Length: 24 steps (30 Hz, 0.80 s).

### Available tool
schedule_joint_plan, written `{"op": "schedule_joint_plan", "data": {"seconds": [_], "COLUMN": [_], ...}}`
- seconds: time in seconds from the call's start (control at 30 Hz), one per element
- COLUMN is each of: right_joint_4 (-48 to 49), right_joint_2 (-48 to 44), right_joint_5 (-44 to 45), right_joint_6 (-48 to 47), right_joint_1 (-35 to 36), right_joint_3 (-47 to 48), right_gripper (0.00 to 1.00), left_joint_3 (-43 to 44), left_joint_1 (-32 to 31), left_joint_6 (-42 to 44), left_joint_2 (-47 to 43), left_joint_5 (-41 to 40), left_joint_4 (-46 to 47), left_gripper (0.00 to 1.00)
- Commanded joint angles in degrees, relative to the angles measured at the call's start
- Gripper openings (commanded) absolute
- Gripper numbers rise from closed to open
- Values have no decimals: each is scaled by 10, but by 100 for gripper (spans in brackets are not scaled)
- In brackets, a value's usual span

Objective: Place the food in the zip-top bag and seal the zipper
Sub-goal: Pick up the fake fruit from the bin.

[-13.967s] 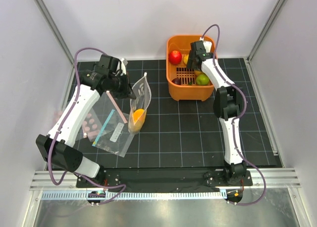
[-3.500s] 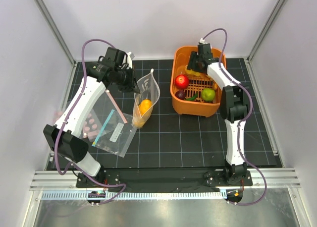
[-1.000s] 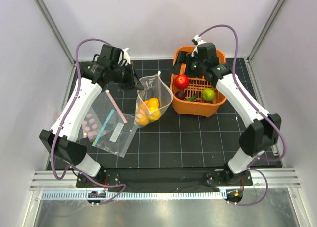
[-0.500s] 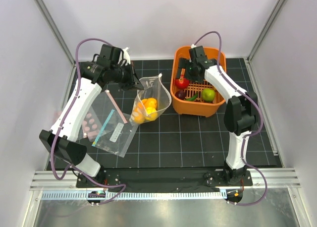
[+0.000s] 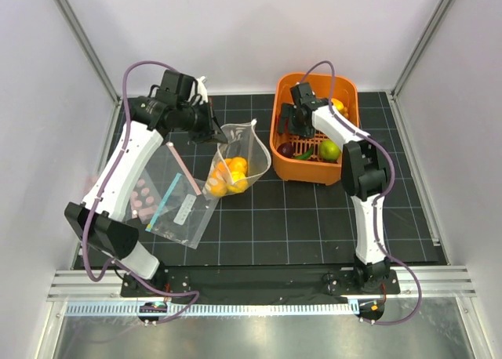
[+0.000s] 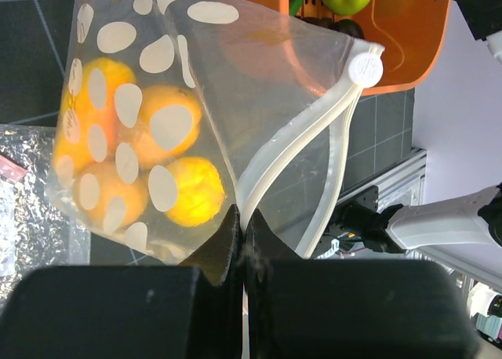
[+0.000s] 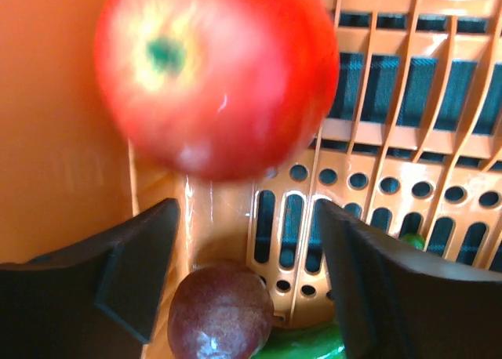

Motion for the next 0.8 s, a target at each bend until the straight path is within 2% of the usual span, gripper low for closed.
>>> {"op": "schedule_joint_plan", "data": {"seconds": [0.0,0.13,0.17,0.2,0.27,0.77], "right_joint_4": [62,110,112,109,100,111], "right_joint_2": [-78,-149,-158,-156,-148,-17], "right_joint_5": [13,22,22,21,31,11], "right_joint_6": [-16,-33,-38,-47,-54,11], "right_joint_1": [-6,-6,-7,-7,-8,-34], "right_joint_3": [-36,-101,-107,-105,-86,65], "right_gripper": [75,75,78,92,100,100], "left_joint_3": [27,26,25,26,30,60], "left_joint_1": [-2,-3,-2,-2,-2,-2], "left_joint_6": [15,12,11,11,11,23], "left_joint_2": [-1,0,0,0,3,24], "left_joint_5": [0,0,0,0,1,-6], "left_joint_4": [3,3,4,5,2,-25], "left_gripper": [0,0,0,0,0,1]}}
